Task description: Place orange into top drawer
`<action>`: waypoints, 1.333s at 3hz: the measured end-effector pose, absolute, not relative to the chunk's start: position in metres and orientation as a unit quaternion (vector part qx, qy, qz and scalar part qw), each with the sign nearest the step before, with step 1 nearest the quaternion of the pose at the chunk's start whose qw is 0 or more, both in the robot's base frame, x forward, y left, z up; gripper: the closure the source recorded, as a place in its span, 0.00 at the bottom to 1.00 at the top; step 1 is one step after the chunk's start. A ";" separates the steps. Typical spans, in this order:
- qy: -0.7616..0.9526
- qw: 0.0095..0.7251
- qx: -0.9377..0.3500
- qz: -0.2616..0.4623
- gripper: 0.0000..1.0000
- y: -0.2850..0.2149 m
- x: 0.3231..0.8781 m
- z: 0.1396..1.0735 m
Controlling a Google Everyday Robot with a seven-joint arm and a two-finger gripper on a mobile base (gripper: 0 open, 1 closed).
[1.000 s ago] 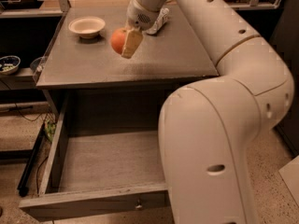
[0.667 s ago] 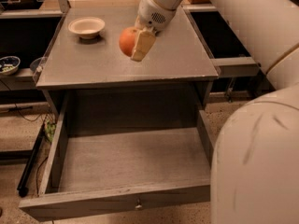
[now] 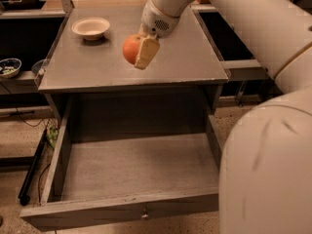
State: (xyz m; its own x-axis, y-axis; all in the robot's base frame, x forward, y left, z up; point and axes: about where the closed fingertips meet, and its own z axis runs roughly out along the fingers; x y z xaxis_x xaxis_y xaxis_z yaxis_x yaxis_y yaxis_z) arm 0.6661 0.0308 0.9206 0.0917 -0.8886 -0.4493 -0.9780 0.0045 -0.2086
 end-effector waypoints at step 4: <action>0.694 0.225 -0.677 0.093 1.00 0.003 0.575 0.882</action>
Offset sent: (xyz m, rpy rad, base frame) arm -0.0807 -0.0306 -0.0095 -0.0478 0.0324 -0.0668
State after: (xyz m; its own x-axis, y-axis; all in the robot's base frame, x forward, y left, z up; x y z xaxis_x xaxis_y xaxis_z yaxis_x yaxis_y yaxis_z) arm 0.5746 0.0028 0.8819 0.0184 -0.8985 -0.4386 -0.9824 0.0654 -0.1751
